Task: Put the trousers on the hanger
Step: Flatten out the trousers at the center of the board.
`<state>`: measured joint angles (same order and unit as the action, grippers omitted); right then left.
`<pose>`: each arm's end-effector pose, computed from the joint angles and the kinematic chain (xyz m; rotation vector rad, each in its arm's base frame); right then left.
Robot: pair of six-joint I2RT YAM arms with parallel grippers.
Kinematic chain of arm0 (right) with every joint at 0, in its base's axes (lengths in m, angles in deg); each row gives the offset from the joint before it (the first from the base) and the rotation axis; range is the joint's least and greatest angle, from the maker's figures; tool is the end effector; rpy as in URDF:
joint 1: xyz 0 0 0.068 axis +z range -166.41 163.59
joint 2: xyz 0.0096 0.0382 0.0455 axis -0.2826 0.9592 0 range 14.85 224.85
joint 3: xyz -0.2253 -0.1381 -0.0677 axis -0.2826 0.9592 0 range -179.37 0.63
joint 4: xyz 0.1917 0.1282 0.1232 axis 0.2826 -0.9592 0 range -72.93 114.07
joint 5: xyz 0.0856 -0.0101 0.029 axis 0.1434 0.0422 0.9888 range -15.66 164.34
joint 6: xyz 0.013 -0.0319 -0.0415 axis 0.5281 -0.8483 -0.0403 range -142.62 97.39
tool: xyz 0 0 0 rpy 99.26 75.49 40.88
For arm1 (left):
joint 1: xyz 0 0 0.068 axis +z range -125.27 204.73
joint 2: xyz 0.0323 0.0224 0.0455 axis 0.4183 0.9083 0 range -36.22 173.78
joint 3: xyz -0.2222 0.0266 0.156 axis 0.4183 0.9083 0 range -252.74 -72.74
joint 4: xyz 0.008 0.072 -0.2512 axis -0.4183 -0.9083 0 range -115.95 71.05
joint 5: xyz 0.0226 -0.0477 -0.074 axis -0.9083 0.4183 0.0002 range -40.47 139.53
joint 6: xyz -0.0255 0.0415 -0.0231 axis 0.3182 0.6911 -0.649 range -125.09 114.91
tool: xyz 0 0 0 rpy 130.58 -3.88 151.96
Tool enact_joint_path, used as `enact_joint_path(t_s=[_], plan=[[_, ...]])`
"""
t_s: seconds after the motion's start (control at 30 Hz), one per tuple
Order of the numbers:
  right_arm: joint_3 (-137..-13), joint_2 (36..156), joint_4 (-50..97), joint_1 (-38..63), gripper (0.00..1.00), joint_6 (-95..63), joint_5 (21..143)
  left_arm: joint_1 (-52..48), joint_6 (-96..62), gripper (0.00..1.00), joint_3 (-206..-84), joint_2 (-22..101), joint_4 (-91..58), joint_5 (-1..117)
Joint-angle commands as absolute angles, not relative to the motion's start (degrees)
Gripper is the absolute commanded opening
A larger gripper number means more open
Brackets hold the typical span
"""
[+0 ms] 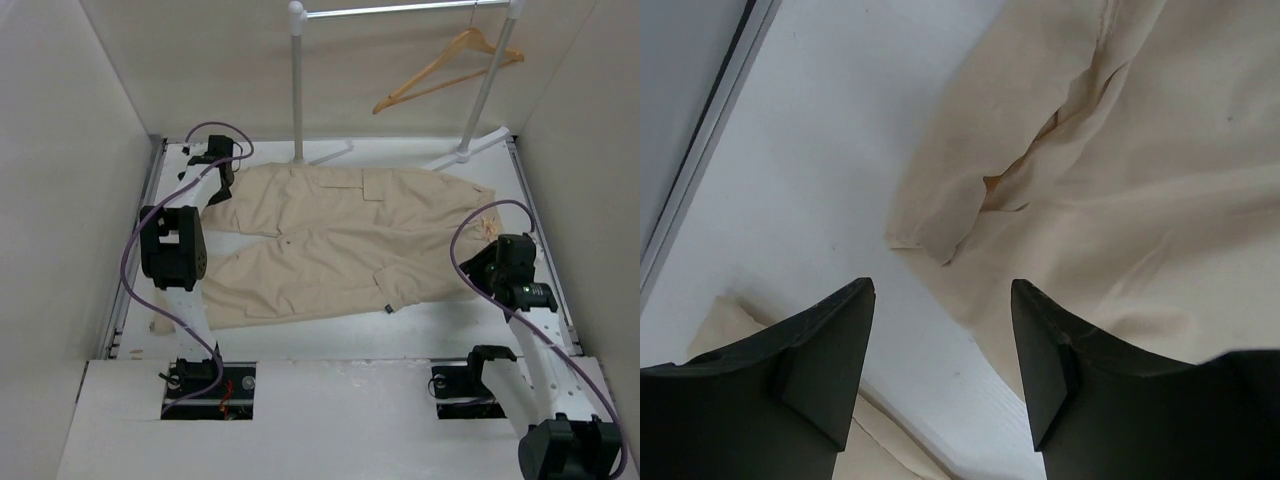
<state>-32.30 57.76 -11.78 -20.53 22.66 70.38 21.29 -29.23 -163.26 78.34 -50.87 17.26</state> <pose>0.1541 -0.0135 0.2312 1.0262 2.1519 0.2629 0.4365 -0.0073 0.2223 -0.6389 2.3178 0.4982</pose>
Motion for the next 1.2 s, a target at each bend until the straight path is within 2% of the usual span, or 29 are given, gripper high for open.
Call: enact_joint_path(t_s=[0.0, 0.13, 0.2, 0.3, 0.33, 0.4, 0.5, 0.7, 0.73, 0.77, 0.83, 0.9, 0.97, 1.07, 1.1, 1.17], plan=[[-33.6, 59.5, -6.5, -18.8, 0.52, 22.2, 72.2, 21.1, -25.5, 0.55, -166.8, 80.3, -51.9, 14.6], [-33.8, 61.0, -4.5, -18.0, 0.55, 22.2, 72.8, 22.7, -26.4, 0.53, -168.7, 84.2, -53.5, 14.5], [-33.8, 62.0, -3.8, -17.7, 0.55, 22.1, 73.0, 23.6, -27.0, 0.44, -169.0, 84.7, -52.9, 14.1], [-33.7, 63.4, -3.6, -17.2, 0.54, 22.3, 72.9, 25.6, -28.6, 0.14, -169.0, 83.8, -51.9, 13.1], [-33.6, 63.5, -3.6, -17.1, 0.54, 22.3, 72.5, 26.6, -29.5, 0.09, -168.9, 83.2, -51.8, 13.1], [-33.5, 63.3, -3.6, -17.1, 0.54, 22.5, 72.1, 29.1, -31.8, 0.04, -168.1, 81.6, -51.8, 13.1], [-33.7, 63.0, -3.8, -17.2, 0.54, 22.4, 72.1, 34.5, -38.5, 0.02, -165.3, 78.1, -52.4, 13.8], [-34.5, 64.2, -3.5, -17.1, 0.54, 22.2, 72.4, 46.6, -49.7, 0.03, -160.9, 75.0, -54.2, 23.1], [-34.6, 64.4, -3.4, -17.1, 0.54, 22.3, 72.4, 47.6, -50.2, 0.09, -160.5, 75.0, -53.8, 24.7], [-34.7, 64.8, -3.2, -17.1, 0.55, 22.3, 72.8, 48.1, -50.0, 0.21, -160.5, 75.1, -53.5, 26.7], [-35.0, 65.3, -2.9, -16.7, 0.59, 22.3, 73.1, 48.3, -49.3, 0.36, -160.6, 75.2, -53.8, 29.0], [-35.0, 65.6, -2.5, -16.0, 0.62, 22.3, 73.6, 48.0, -48.6, 0.48, -158.7, 73.1, -53.3, 29.4], [-34.9, 65.4, -2.2, -15.5, 0.66, 22.2, 74.0, 47.0, -48.4, 0.53, -155.2, 69.4, -51.7, 29.3], [-34.1, 64.0, -2.3, -15.4, 0.66, 22.3, 73.5, 45.4, -49.1, 0.54, -147.6, 61.7, -50.1, 29.1], [-33.5, 63.1, -2.2, -15.4, 0.63, 22.6, 73.3, 44.5, -49.3, 0.54, -144.6, 58.8, -49.4, 29.2], [-32.7, 61.7, -2.5, -16.9, 0.40, 23.4, 72.7, 41.8, -49.7, 0.53, -138.8, 53.6, -47.7, 29.1]])
